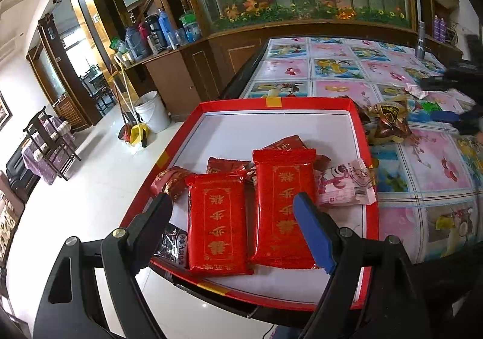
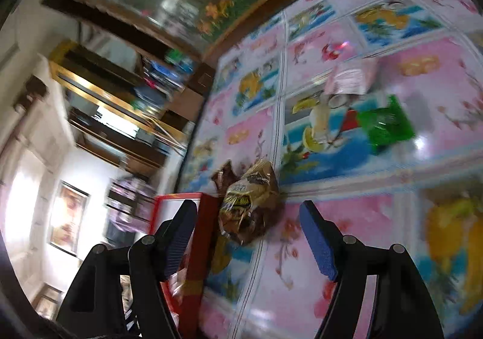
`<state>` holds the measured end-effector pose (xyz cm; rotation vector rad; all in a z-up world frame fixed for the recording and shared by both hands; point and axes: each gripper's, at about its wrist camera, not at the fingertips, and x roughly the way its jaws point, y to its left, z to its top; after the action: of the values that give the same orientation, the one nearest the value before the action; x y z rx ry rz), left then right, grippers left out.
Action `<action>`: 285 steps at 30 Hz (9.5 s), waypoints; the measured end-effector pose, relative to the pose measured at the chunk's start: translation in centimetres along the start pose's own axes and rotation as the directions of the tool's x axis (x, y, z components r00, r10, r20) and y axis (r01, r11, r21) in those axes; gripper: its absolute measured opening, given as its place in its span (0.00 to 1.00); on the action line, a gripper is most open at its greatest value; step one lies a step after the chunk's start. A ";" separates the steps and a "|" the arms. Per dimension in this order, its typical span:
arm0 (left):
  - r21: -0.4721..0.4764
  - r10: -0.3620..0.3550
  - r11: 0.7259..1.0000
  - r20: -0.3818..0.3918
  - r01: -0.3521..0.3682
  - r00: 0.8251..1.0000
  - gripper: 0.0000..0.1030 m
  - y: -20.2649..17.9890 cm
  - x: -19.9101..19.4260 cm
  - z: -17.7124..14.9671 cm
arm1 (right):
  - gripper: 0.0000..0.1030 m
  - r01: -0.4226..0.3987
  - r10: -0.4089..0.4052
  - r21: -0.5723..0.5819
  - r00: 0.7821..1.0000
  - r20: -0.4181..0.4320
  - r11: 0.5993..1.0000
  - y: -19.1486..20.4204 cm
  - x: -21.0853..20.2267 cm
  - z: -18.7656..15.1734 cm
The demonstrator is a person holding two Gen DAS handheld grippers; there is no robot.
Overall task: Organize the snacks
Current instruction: 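Move right tool back to the table and grasp brown-gold snack bag, then grasp the brown chocolate-wrapped candy with the left tool, then carry both snacks over the red box and open both tools to drop them, then grasp the green snack packet with the right tool, then grasp the pink-and-white candy packet with the left tool, then carry both packets over the red box and open both tools to drop them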
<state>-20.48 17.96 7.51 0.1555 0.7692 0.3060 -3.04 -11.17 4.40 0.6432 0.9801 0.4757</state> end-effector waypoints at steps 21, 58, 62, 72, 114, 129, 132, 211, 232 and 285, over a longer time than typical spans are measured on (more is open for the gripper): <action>0.052 -0.057 0.997 -0.018 0.057 0.998 0.80 -4.2 -0.1 7.2 | 0.03 0.191 -0.220 -0.282 0.973 -0.073 0.940 -2.3 3.4 4.0; -0.149 -0.232 0.969 -0.290 0.196 0.929 0.80 -9.1 12.3 16.1 | 0.49 0.283 -0.355 -0.487 0.933 -0.060 0.826 0.6 5.8 2.6; -0.247 -0.276 0.951 -0.398 0.188 0.875 0.80 -11.1 15.9 17.3 | 0.50 0.290 -0.356 -0.459 0.932 -0.062 0.840 -2.1 3.4 3.7; -0.199 -0.219 0.971 -0.507 0.134 0.834 0.80 -14.3 19.3 17.0 | 0.51 0.280 -0.333 -0.368 0.939 -0.087 0.887 -6.2 -0.8 5.7; -0.182 -0.420 0.908 -0.381 0.378 0.824 0.20 -25.5 12.2 13.2 | 0.54 0.244 -0.292 -0.299 0.948 -0.125 0.922 -7.8 -1.5 6.4; -0.138 -0.450 0.893 -0.322 0.429 0.833 0.17 -23.3 9.4 11.2 | 0.49 0.188 -0.231 -0.331 0.968 -0.096 0.925 -8.4 -2.6 5.1; -0.121 -0.473 0.880 -0.317 0.459 0.822 0.17 -22.5 8.2 10.0 | 0.48 0.192 -0.230 -0.344 0.970 -0.074 0.919 -8.5 -3.2 4.4; 0.124 -0.255 0.959 -0.009 0.254 0.967 0.73 -7.5 1.7 6.6 | 0.69 0.359 -0.294 -0.230 0.916 0.274 0.904 -2.9 -5.0 3.7; 0.250 -0.350 0.898 -0.090 0.361 0.933 0.73 -24.0 7.0 15.8 | 0.39 0.515 -0.488 -0.306 0.857 0.165 0.801 -8.7 -1.0 7.7; 0.114 -0.485 0.870 0.011 0.480 0.875 0.13 -21.5 3.0 13.3 | 0.38 0.233 -0.224 -0.063 0.966 0.127 0.970 -12.4 -4.3 9.9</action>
<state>-4.47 -1.75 9.58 0.0651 0.7589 -0.2172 4.53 -25.61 2.43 0.4761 0.9050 0.2659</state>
